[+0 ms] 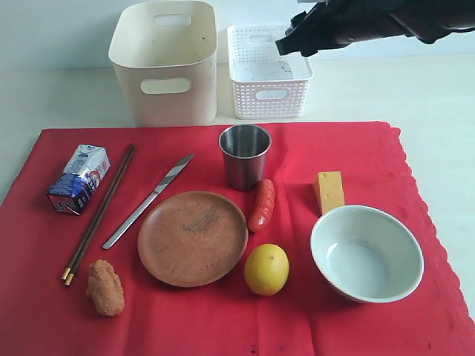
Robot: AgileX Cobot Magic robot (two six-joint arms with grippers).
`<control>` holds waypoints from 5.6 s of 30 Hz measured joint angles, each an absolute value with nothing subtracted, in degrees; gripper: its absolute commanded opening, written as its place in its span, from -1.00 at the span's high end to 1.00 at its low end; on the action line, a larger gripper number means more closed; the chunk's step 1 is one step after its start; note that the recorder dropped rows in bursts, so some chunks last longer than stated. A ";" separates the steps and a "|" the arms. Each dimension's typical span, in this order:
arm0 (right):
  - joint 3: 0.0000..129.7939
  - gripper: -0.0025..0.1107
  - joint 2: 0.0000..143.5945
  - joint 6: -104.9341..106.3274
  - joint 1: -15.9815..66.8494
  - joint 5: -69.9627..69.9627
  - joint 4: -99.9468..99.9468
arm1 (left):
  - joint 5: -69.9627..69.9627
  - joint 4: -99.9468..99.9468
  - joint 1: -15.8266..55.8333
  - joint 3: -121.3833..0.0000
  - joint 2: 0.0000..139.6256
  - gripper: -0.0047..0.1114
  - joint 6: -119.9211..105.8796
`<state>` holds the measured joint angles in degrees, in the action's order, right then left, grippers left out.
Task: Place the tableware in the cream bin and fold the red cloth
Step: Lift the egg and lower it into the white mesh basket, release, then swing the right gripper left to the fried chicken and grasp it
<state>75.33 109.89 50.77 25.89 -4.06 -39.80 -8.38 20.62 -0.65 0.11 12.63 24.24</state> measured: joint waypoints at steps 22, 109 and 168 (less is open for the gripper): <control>85.31 0.96 125.11 50.77 26.23 3.17 -42.69 | -8.38 20.62 -0.65 0.11 12.63 0.90 24.24; 79.17 -0.27 115.55 49.73 60.46 -21.80 -35.30 | -8.38 20.62 -0.65 0.11 12.63 0.90 24.24; 79.17 0.04 124.81 47.76 68.62 -25.48 -23.33 | -8.38 20.62 -0.65 0.11 12.63 0.90 24.24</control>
